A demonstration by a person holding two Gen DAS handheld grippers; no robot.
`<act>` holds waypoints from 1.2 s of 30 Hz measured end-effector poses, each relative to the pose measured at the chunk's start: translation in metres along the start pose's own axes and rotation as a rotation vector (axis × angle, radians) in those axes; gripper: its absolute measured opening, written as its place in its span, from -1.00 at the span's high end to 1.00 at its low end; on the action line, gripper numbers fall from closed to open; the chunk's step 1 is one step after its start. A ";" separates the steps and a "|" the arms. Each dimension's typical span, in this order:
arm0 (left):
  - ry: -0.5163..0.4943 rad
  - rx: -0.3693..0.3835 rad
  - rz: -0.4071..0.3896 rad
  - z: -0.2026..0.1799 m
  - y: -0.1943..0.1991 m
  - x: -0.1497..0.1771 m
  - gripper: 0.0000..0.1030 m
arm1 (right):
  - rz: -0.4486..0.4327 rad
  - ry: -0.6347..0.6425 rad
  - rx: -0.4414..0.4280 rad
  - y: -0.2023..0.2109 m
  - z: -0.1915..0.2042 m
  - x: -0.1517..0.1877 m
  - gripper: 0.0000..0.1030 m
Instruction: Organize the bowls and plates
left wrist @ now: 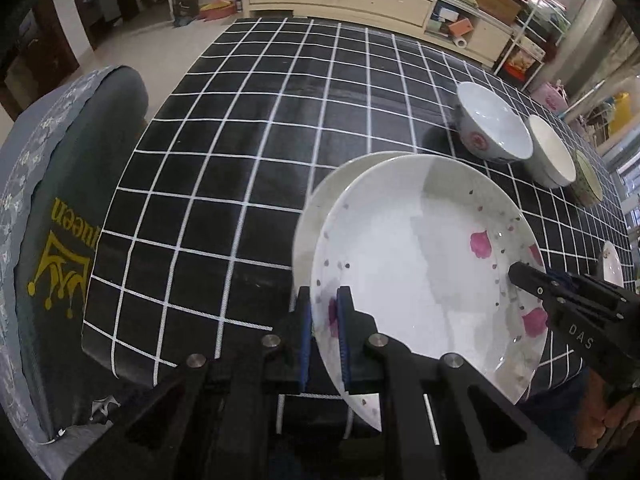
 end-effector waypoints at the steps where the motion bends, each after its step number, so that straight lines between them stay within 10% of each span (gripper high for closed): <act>1: 0.000 -0.002 0.001 0.001 -0.001 0.000 0.80 | 0.002 0.003 0.002 -0.001 0.002 0.000 0.59; 36: 0.026 -0.001 -0.037 0.015 0.010 -0.002 0.80 | -0.033 0.006 0.063 0.011 0.000 0.002 0.59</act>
Point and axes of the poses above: each gripper's, at about its wrist camera, not at the fingertips, and y roughly against the way its jaws point, z to its left, x to its underside, the point moved 2 cm from there along -y, roughly the way its jaws point
